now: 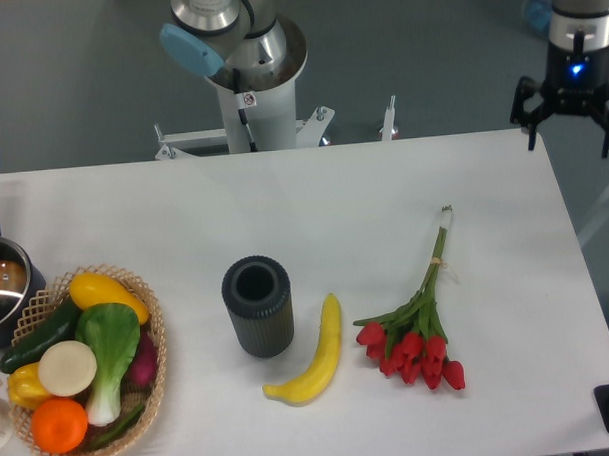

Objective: Place the flowers on the table

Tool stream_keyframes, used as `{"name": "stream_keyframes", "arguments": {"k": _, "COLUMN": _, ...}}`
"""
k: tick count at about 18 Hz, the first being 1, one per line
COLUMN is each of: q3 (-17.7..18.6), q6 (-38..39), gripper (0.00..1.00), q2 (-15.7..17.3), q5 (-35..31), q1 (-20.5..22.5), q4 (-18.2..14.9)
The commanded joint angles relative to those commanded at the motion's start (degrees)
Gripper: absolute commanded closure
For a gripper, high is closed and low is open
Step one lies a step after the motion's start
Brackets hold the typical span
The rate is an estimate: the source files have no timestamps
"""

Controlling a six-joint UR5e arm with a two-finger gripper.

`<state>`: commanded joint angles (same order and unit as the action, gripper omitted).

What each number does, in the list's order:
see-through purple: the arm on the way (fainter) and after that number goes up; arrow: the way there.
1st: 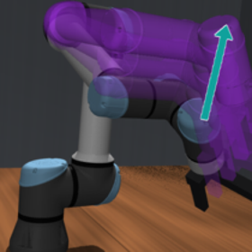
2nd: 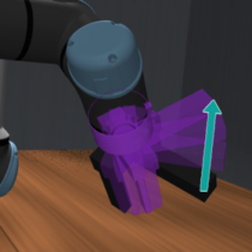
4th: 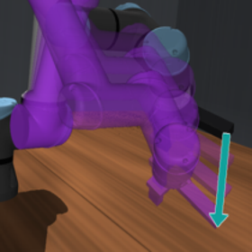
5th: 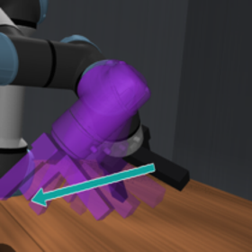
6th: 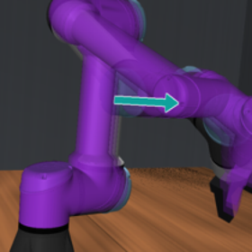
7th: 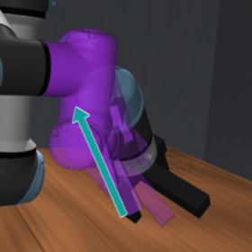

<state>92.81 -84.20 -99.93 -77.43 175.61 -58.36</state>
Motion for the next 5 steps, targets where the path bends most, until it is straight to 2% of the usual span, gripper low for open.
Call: {"name": "stream_keyframes", "arguments": {"k": 5, "q3": 0.0, "q6": 0.0, "gripper": 0.0, "q2": 0.0, "q5": 0.2, "q1": 0.2, "q4": 0.1}}
